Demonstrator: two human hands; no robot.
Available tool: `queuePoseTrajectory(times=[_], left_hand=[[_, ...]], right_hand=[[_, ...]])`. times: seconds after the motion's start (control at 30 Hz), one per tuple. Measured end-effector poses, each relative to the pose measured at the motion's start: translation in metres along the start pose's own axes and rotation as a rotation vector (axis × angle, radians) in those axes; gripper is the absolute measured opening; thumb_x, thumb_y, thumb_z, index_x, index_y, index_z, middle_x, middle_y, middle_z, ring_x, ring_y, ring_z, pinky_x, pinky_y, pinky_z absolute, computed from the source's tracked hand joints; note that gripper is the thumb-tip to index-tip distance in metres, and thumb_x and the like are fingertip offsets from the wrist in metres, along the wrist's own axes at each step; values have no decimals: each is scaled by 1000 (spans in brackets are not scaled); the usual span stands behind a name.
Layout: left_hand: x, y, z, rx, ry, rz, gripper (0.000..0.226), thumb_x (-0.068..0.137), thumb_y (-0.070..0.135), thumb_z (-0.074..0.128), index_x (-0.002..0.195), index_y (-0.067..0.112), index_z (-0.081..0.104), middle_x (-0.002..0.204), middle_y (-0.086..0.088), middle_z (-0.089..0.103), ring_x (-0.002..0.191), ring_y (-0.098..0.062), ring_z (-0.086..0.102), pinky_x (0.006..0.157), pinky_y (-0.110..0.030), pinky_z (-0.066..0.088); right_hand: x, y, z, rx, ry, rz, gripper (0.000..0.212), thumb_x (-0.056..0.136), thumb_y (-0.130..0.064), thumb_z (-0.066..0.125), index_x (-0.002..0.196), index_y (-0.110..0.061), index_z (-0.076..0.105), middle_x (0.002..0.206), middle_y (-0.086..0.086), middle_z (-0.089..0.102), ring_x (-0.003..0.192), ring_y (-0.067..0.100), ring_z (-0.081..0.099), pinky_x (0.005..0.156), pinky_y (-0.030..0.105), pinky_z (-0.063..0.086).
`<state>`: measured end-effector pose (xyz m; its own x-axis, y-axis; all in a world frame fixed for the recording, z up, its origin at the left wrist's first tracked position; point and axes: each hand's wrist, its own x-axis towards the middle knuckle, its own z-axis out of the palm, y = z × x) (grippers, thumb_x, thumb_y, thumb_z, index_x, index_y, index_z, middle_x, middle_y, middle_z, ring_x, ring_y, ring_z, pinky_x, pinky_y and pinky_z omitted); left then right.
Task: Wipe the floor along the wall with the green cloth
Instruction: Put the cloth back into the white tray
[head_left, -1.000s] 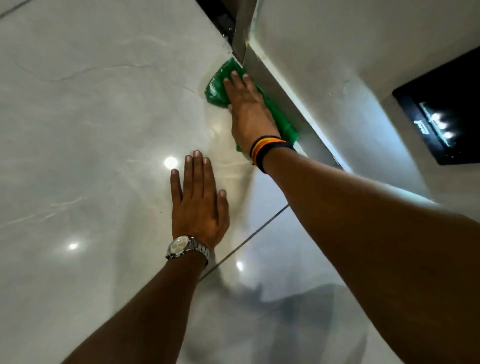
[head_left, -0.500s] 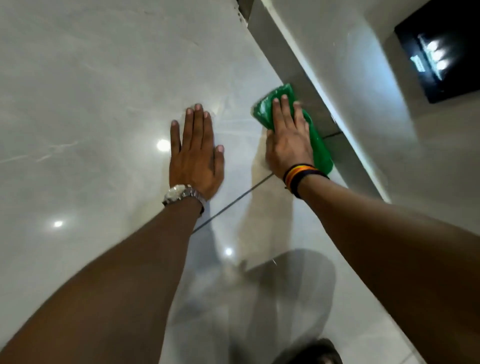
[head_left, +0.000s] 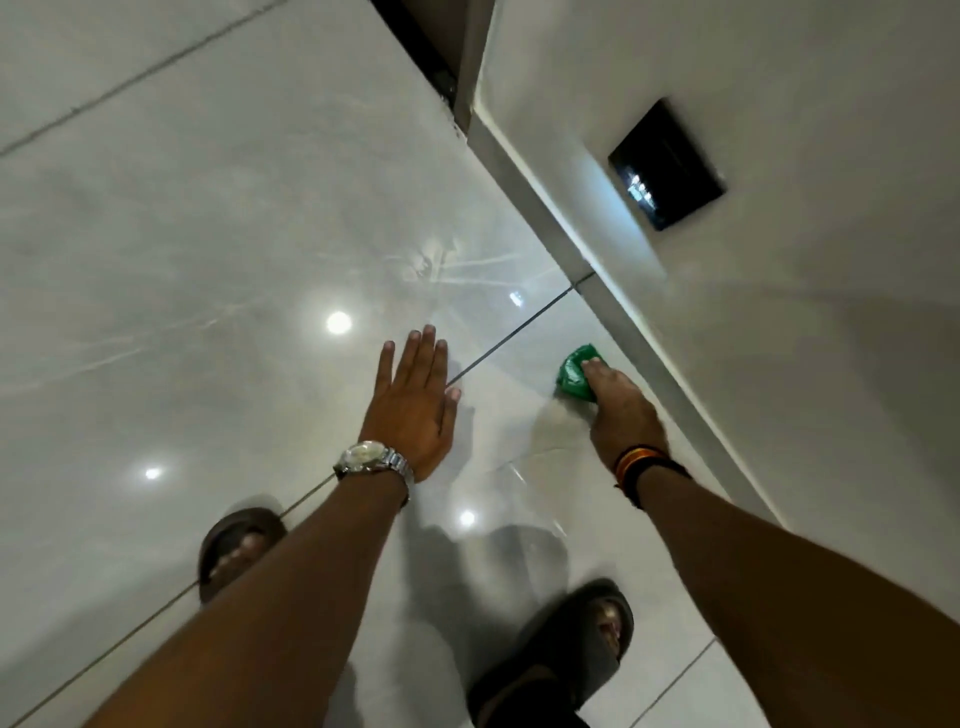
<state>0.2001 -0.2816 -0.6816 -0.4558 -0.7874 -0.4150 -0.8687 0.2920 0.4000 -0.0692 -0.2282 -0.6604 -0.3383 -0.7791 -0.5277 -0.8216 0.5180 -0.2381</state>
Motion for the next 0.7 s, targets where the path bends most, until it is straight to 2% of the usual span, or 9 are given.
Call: queuePoseTrajectory(times=[0.13, 0.2, 0.27, 0.33, 0.4, 0.47, 0.5, 0.6, 0.7], left_hand=[[-36, 41, -71, 34, -11, 21, 73, 107, 40, 11, 172, 6, 8, 183, -15, -2, 171, -31, -3, 138, -49, -12], [-58, 61, -121, 36, -1, 12, 70, 111, 40, 12, 172, 8, 3, 183, -14, -6, 171, -30, -8, 137, -47, -16], [-86, 83, -179, 26, 21, -9, 68, 114, 38, 15, 173, 9, -1, 182, -12, -11, 170, -29, -12, 135, -45, -20], [-118, 102, -234, 8, 38, -6, 67, 113, 39, 10, 172, 11, -6, 180, -9, -17, 169, -28, -15, 132, -41, -27], [-152, 122, -296, 6, 79, 22, 69, 110, 40, 4, 171, 12, -9, 177, -7, -22, 169, -29, -17, 129, -40, -32], [-182, 141, -355, 27, 114, 46, 70, 109, 40, 5, 172, 12, -10, 176, -6, -24, 169, -30, -17, 128, -41, -32], [-199, 151, -384, 43, 122, 72, 69, 111, 39, 7, 172, 12, -9, 177, -7, -23, 169, -29, -16, 129, -42, -31], [-242, 184, -463, 74, 188, 116, 67, 114, 35, 16, 173, 10, -4, 182, -11, -12, 170, -28, -13, 133, -44, -24], [-267, 216, -519, 65, 239, 207, 67, 114, 33, 20, 173, 8, 0, 183, -12, -6, 171, -28, -9, 135, -45, -19]], right_hand=[[-60, -74, -43, 106, 89, -46, 84, 82, 20, 49, 155, -22, 38, 164, -1, 32, 153, 25, 24, 122, 27, 16], [-98, -114, -81, 210, 128, -45, 83, 85, 15, 53, 158, -20, 33, 167, -1, 25, 155, 26, 18, 122, 27, 11], [-136, -148, -129, 304, 165, -44, 76, 90, 8, 52, 159, -15, 29, 166, 4, 27, 153, 26, 23, 126, 32, 17], [-175, -170, -177, 308, 178, -89, 67, 95, 2, 50, 157, -10, 30, 162, 10, 33, 150, 28, 31, 123, 35, 24], [-217, -193, -235, 340, 194, -136, 65, 96, 1, 49, 156, -14, 32, 159, 9, 39, 146, 25, 38, 120, 30, 26], [-255, -214, -293, 435, 237, -95, 68, 95, 4, 48, 156, -22, 33, 154, 5, 47, 136, 17, 48, 116, 24, 30], [-276, -225, -322, 457, 266, -68, 69, 94, 5, 46, 156, -24, 35, 151, 5, 50, 132, 19, 52, 116, 26, 34], [-333, -252, -404, 520, 348, -39, 64, 92, 4, 47, 152, -18, 45, 146, 11, 56, 129, 31, 57, 114, 34, 41], [-378, -266, -464, 615, 451, 4, 59, 92, 1, 47, 149, -15, 50, 148, 9, 55, 132, 29, 56, 116, 35, 40]])
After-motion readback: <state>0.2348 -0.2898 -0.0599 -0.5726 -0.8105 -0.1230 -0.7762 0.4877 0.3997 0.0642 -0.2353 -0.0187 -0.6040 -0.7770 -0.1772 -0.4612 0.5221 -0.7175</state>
